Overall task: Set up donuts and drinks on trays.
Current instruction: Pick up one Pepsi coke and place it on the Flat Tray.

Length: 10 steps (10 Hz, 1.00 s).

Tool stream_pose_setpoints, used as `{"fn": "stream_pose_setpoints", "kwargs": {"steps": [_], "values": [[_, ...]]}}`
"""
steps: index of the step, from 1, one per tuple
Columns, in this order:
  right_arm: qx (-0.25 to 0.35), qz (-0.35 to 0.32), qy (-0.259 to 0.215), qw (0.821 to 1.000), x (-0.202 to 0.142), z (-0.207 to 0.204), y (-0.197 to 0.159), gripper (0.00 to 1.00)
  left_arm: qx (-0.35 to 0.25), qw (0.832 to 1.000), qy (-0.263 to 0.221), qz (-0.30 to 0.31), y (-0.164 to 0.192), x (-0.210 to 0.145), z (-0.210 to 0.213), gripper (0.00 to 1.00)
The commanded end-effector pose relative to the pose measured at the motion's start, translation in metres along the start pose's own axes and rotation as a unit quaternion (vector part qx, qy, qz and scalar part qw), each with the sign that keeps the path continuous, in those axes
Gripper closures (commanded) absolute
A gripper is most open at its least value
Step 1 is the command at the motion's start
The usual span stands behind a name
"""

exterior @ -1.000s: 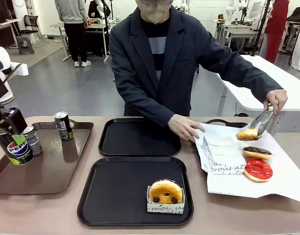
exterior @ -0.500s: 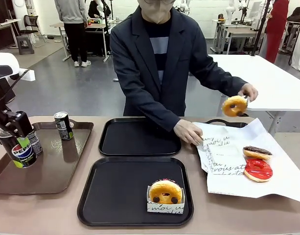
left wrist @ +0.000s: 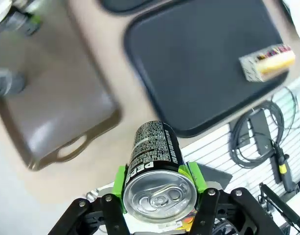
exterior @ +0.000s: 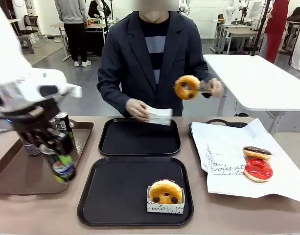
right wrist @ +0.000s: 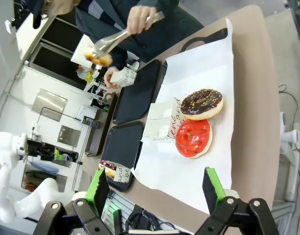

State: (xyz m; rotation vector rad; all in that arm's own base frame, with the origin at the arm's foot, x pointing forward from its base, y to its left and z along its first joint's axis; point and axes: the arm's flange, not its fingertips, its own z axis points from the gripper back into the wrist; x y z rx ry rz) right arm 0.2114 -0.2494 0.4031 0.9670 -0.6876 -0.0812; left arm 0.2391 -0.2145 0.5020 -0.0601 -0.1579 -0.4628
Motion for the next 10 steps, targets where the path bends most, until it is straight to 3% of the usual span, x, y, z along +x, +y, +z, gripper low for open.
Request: {"fn": "stream_pose_setpoints", "kwargs": {"steps": [1, 3, 5, 7, 10], "values": [[0.011, 0.008, -0.014, 1.000, 0.002, 0.000, -0.001, 0.00, -0.014, 0.999, -0.022, -0.036, -0.039, 0.026, -0.017, 0.41], [0.011, 0.008, -0.014, 1.000, 0.002, 0.000, -0.001, 0.00, -0.026, 0.997, -0.023, -0.064, -0.074, 0.042, -0.035, 0.41], [0.011, 0.008, -0.014, 1.000, 0.002, 0.000, -0.001, 0.00, 0.004, 0.997, -0.018, -0.079, -0.096, 0.064, -0.067, 0.41], [0.011, 0.008, -0.014, 1.000, 0.002, 0.000, -0.001, 0.00, 0.002, 0.997, 0.006, -0.077, -0.095, 0.080, -0.098, 0.41], [0.011, 0.008, -0.014, 1.000, 0.002, 0.000, -0.001, 0.00, 0.009, 0.994, 0.006, -0.111, -0.091, 0.071, -0.129, 0.41]]}}
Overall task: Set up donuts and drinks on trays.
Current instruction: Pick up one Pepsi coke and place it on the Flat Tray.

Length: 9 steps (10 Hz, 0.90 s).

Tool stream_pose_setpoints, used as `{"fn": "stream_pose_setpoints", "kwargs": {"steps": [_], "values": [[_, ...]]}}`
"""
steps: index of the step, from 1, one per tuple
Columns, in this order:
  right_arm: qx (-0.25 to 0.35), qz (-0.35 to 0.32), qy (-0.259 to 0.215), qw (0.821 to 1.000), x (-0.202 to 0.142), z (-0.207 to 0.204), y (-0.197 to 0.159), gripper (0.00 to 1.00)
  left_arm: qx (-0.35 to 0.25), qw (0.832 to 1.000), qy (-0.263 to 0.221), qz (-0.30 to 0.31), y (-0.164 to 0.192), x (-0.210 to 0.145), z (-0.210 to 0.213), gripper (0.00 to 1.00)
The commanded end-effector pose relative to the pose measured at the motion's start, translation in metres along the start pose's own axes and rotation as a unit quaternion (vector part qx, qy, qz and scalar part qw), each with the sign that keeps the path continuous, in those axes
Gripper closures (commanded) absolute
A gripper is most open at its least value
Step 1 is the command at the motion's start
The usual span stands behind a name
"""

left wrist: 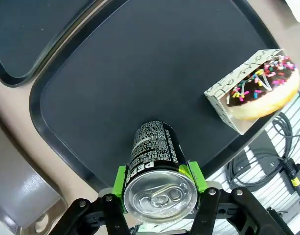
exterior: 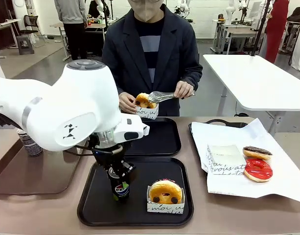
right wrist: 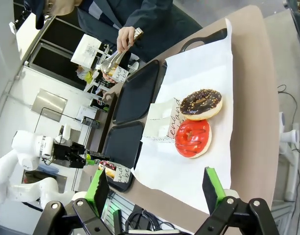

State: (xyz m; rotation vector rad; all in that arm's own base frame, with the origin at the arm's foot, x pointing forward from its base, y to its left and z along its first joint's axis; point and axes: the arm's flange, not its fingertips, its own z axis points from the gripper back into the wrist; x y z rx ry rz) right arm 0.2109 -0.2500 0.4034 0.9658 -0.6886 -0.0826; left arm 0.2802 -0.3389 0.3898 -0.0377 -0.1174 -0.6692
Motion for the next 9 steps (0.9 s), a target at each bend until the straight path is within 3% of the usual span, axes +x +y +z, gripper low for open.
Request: {"fn": "stream_pose_setpoints", "kwargs": {"steps": [1, 3, 4, 6, 7, 9], "values": [[0.012, 0.009, -0.013, 1.000, 0.002, -0.001, -0.001, 0.00, 0.016, 1.000, -0.014, -0.011, 0.001, -0.004, -0.008, 0.41], [0.012, 0.009, -0.013, 1.000, 0.002, -0.001, -0.001, 0.00, 0.012, 0.999, -0.013, -0.027, 0.003, -0.008, -0.015, 0.41], [0.012, 0.009, -0.013, 1.000, 0.002, -0.001, -0.001, 0.00, 0.014, 0.999, -0.014, -0.029, 0.000, -0.009, -0.013, 0.00], [0.012, 0.009, -0.013, 1.000, 0.002, -0.001, -0.001, 0.00, 0.022, 0.999, -0.021, -0.029, -0.001, -0.011, -0.004, 0.00], [0.012, 0.009, -0.013, 1.000, 0.002, -0.001, -0.001, 0.00, 0.032, 0.999, -0.019, -0.025, 0.000, -0.012, 0.002, 0.19], [0.012, 0.009, -0.013, 1.000, 0.002, -0.001, -0.001, 0.00, 0.033, 0.998, -0.034, -0.036, -0.001, -0.025, 0.032, 0.00]]}}
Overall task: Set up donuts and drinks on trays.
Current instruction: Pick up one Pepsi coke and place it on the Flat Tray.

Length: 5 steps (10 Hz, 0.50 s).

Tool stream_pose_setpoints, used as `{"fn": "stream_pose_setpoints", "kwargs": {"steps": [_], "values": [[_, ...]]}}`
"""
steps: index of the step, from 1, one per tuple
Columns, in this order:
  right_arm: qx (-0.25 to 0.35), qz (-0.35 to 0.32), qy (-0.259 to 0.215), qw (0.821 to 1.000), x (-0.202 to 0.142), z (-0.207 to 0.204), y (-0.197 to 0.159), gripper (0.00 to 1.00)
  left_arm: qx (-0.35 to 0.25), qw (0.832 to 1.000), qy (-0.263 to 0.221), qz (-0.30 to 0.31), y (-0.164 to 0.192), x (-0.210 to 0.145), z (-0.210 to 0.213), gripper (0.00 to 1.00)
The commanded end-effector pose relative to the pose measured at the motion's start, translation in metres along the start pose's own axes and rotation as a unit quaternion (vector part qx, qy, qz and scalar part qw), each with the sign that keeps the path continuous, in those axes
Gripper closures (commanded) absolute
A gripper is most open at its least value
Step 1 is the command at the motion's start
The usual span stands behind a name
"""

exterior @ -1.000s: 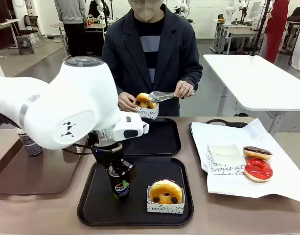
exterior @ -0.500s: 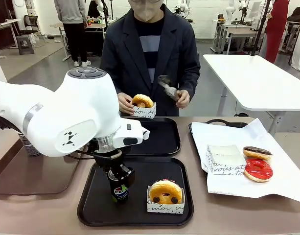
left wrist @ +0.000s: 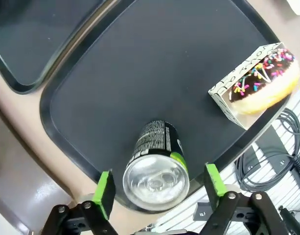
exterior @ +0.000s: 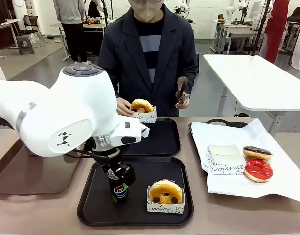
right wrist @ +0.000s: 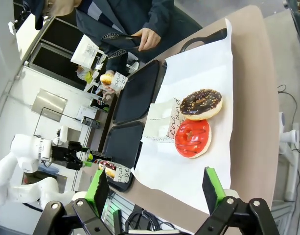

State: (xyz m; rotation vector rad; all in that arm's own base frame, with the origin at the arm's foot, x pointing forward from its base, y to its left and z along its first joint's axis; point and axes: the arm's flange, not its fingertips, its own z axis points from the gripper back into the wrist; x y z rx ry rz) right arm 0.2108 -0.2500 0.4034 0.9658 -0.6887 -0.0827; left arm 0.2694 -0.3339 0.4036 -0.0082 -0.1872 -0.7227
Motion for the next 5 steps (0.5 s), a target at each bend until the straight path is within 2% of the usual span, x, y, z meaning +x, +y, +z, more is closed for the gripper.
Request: {"fn": "stream_pose_setpoints", "kwargs": {"steps": [1, 5], "values": [[0.012, 0.009, -0.013, 1.000, 0.002, -0.001, -0.001, 0.00, 0.015, 1.000, -0.015, -0.006, 0.004, -0.019, 0.032, 0.00], [0.012, 0.009, -0.013, 1.000, 0.002, -0.001, -0.001, 0.00, 0.030, 0.999, -0.024, -0.020, 0.027, -0.068, 0.095, 0.00]]}}
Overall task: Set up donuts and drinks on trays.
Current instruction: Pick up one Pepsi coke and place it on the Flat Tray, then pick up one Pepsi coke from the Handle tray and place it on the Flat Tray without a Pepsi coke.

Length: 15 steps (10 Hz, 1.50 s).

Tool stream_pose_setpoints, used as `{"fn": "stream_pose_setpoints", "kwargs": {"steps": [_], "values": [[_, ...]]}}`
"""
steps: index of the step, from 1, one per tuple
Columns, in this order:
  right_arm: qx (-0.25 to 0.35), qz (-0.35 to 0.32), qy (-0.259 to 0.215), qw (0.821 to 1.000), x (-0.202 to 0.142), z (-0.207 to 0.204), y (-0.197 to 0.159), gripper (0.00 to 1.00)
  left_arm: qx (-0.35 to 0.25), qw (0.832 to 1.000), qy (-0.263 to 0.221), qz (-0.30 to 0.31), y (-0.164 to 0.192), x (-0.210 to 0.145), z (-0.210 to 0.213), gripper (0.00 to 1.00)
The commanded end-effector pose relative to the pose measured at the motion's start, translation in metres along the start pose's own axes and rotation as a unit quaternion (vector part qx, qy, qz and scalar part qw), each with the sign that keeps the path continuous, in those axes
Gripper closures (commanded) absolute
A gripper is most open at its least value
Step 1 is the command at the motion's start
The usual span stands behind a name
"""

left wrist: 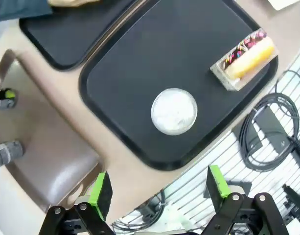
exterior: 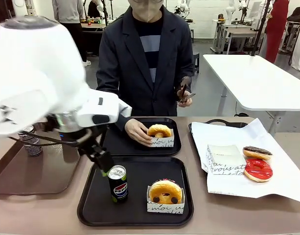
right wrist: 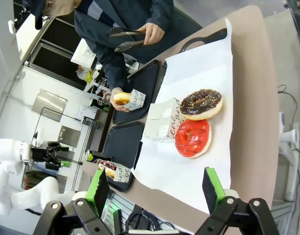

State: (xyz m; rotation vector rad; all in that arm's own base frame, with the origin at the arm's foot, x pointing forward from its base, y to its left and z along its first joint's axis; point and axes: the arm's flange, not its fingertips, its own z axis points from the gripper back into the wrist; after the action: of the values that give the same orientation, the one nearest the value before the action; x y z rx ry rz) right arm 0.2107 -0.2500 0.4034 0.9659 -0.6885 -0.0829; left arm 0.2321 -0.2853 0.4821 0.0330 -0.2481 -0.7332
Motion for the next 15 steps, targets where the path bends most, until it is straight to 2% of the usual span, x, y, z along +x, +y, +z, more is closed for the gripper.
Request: {"fn": "stream_pose_setpoints", "kwargs": {"steps": [1, 4, 7, 9, 10, 15], "values": [[0.011, 0.009, -0.013, 1.000, 0.002, -0.001, -0.001, 0.00, 0.006, 1.000, -0.007, -0.008, 0.023, -0.035, 0.015, 0.00], [0.011, 0.009, -0.013, 1.000, 0.002, -0.001, -0.001, 0.00, 0.030, 0.999, -0.003, 0.022, 0.071, -0.064, 0.018, 0.00], [0.011, 0.009, -0.013, 1.000, 0.002, -0.001, -0.001, 0.00, -0.003, 0.999, 0.004, 0.053, 0.120, -0.099, -0.012, 0.00], [0.011, 0.009, -0.013, 1.000, 0.002, -0.001, -0.001, 0.00, -0.046, 0.993, 0.019, 0.104, 0.177, -0.143, -0.046, 0.00], [0.011, 0.009, -0.013, 1.000, 0.002, -0.001, -0.001, 0.00, -0.012, 0.997, 0.008, 0.074, 0.135, -0.055, 0.028, 0.00], [0.011, 0.009, -0.013, 1.000, 0.002, -0.001, -0.001, 0.00, -0.012, 0.997, 0.008, 0.074, 0.135, -0.055, 0.028, 0.00]]}}
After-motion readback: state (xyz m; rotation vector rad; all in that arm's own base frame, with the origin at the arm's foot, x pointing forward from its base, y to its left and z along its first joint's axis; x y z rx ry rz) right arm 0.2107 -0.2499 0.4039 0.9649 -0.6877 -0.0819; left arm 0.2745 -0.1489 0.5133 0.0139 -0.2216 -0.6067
